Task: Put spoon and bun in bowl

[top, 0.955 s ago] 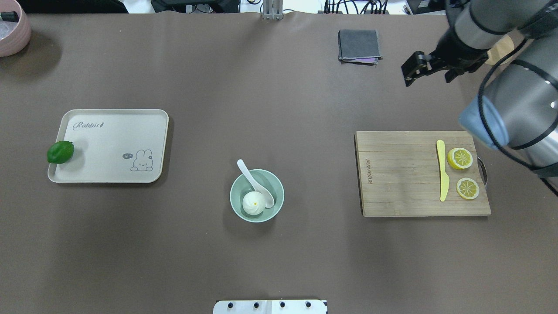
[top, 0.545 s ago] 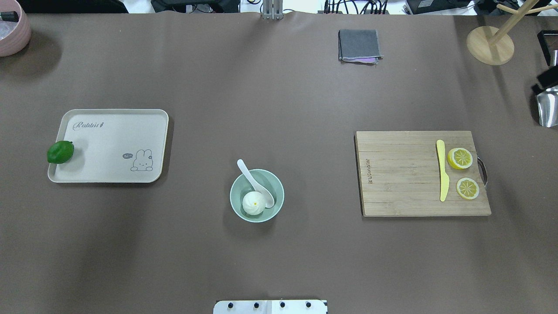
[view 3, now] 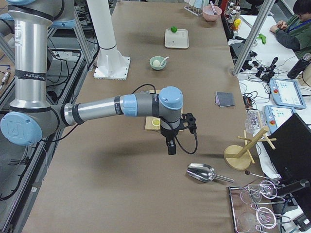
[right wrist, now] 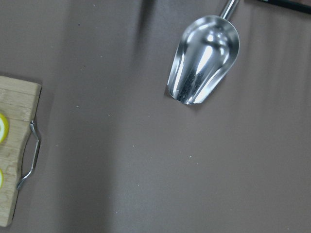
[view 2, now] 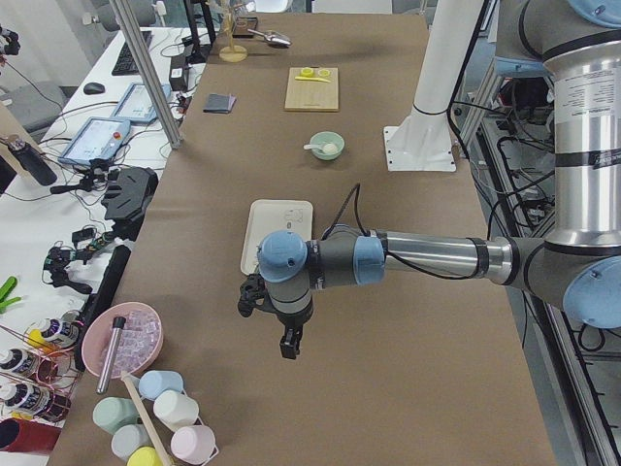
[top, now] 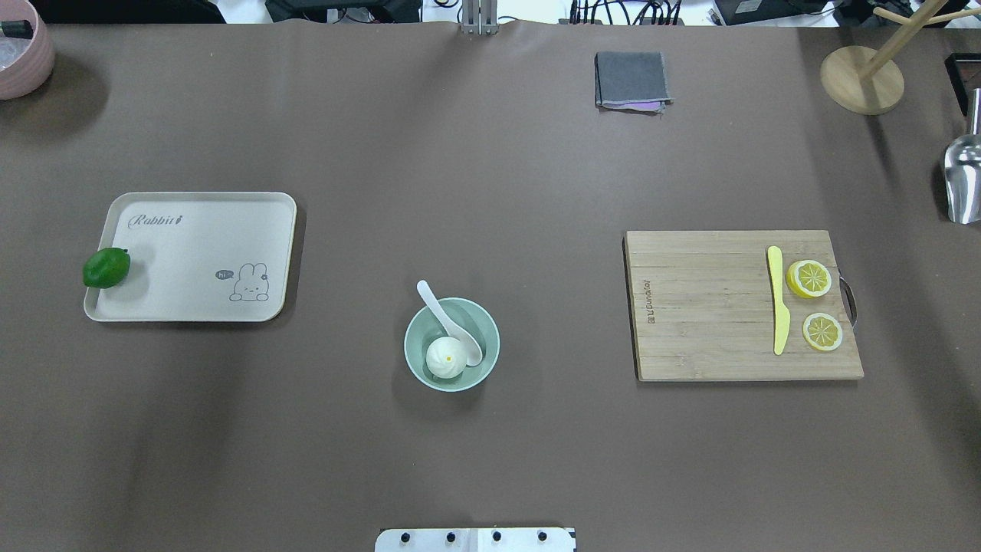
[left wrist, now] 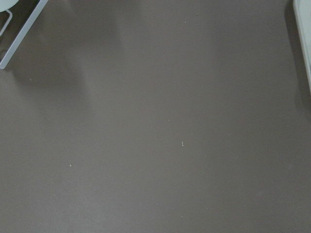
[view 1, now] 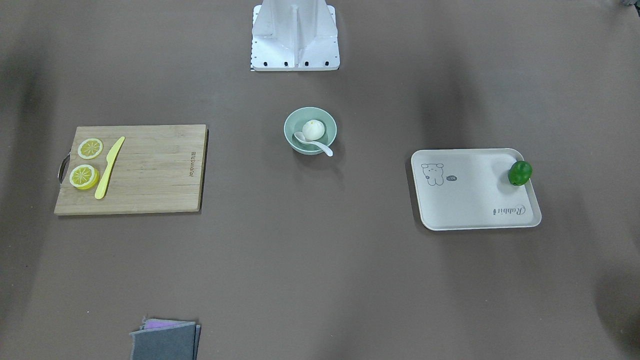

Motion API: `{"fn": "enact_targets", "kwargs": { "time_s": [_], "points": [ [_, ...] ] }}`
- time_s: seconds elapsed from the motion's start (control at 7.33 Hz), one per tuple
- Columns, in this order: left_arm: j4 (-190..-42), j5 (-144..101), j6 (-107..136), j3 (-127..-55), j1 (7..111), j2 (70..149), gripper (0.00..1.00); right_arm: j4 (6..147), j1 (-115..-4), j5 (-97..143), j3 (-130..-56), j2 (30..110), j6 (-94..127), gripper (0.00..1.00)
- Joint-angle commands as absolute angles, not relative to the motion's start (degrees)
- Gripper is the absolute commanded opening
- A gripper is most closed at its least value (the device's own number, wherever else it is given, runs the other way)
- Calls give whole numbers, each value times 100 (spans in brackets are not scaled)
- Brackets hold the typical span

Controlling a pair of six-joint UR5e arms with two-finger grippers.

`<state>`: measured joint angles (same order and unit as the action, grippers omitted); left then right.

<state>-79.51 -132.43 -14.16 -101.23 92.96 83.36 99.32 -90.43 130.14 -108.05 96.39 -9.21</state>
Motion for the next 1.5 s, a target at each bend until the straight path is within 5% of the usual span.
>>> {"fn": "enact_targets", "kwargs": {
  "time_s": [0.0, 1.36],
  "points": [
    [-7928, -13219, -1002, -10273, 9290, 8341, 98, 9888, -9088, 12982, -10766, 9835, -949, 100],
    [-8209, -13210, -1028, -10327, 9264, 8156, 98, 9826, -9079, 13218, -10459, 10222, -1019, 100]
  ]
}}
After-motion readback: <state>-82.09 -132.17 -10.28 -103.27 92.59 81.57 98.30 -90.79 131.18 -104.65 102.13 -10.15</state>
